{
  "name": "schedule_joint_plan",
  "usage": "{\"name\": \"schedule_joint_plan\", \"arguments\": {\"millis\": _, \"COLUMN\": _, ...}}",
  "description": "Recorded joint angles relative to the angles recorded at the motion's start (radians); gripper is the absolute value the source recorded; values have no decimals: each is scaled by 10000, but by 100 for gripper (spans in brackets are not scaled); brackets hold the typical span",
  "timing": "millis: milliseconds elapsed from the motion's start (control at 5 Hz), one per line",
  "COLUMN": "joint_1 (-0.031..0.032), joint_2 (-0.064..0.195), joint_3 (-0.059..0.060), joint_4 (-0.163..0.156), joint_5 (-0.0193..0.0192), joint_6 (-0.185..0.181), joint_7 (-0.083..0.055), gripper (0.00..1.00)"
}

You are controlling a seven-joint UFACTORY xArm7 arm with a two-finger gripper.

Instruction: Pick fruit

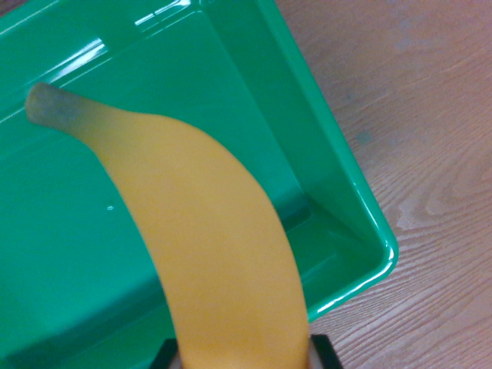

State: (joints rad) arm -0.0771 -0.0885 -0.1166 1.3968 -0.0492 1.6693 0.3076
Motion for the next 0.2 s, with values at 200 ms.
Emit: {"name": "schedule_joint_plan", "arguments": {"millis": 200, "joint_1": 1, "joint_2": -15, "joint_3": 0, "joint_4": 25, "joint_5": -1, "joint_6": 40, "joint_7": 0, "gripper": 100}}
